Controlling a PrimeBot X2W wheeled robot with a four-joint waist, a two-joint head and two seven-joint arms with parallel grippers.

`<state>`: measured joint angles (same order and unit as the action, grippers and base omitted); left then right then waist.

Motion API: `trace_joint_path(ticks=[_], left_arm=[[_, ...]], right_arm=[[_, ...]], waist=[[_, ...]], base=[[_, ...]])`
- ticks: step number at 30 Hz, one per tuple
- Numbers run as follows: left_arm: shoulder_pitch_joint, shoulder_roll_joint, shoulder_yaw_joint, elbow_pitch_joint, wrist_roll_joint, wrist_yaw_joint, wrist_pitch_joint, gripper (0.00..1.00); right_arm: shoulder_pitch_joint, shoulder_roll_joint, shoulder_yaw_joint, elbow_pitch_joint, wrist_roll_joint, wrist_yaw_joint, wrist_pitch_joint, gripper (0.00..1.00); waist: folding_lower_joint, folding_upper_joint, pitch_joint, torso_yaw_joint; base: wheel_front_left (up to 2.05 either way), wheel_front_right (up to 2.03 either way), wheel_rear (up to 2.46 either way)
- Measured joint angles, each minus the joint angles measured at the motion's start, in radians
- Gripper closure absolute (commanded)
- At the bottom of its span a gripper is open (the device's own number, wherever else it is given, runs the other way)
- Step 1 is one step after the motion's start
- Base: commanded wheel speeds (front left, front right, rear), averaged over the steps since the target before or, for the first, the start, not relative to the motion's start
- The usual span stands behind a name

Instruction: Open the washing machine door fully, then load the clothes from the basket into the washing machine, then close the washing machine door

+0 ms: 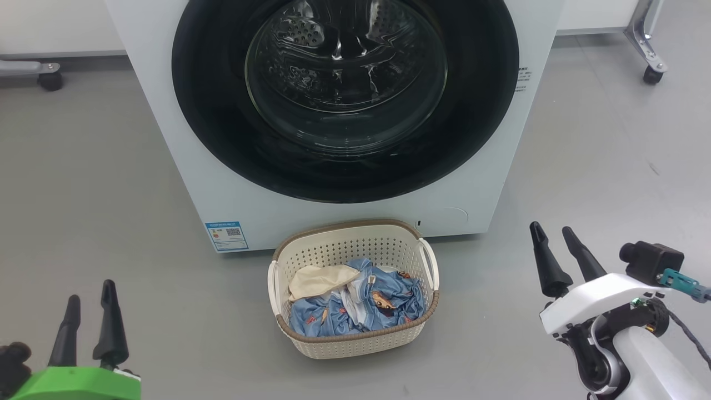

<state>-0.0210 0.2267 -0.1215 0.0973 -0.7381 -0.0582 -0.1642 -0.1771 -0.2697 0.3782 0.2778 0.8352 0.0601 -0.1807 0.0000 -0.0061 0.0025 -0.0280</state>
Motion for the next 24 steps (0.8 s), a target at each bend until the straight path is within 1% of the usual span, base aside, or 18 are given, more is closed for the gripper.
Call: trace_joint_path(ticks=[3,5,8,10,14,18,24], left_arm=[[0.000,-0.002,-0.012,-0.002,0.049,0.008,-0.006,0.00],[0.000,-0.004,-0.011,-0.003,0.070,0.022,-0.013,0.00],[0.000,-0.006,-0.010,-0.005,0.096,0.027,-0.022,0.00],[0.000,-0.013,-0.010,-0.007,0.108,0.028,-0.030,0.00],[0.000,-0.031,0.003,-0.020,0.145,0.047,-0.042,0.00],[0.000,-0.032,0.005,-0.027,0.187,0.048,-0.057,0.00],[0.002,-0.031,-0.016,-0.025,0.251,0.044,-0.076,0.00]], right_arm=[[-0.016,0.000,0.016,0.007,-0.042,-0.001,-0.005,0.00],[-0.024,0.000,0.024,0.009,-0.067,-0.007,-0.010,0.00],[-0.034,-0.001,0.032,0.011,-0.095,-0.009,-0.014,0.00],[-0.039,-0.001,0.037,0.011,-0.119,-0.009,-0.019,0.00],[-0.053,-0.002,0.048,0.016,-0.169,-0.010,-0.031,0.00],[-0.058,-0.008,0.058,0.023,-0.217,-0.010,-0.041,0.00],[-0.077,-0.011,0.077,0.032,-0.289,-0.010,-0.060,0.00]], waist=[[0.0000,0.0000,0.000,-0.001],[0.0000,0.0000,-0.001,-0.001],[0.0000,0.0000,-0.001,-0.002],[0.0000,0.0000,-0.002,-0.002],[0.0000,0.0000,-0.003,-0.003],[0.0000,0.0000,-0.004,-0.004],[0.0000,0.0000,-0.005,-0.006]], base=[[0.00,0.00,0.00],[0.00,0.00,0.00],[0.00,0.00,0.00],[0.00,0.00,0.00],[0.00,0.00,0.00],[0.00,0.00,0.00],[0.00,0.00,0.00]])
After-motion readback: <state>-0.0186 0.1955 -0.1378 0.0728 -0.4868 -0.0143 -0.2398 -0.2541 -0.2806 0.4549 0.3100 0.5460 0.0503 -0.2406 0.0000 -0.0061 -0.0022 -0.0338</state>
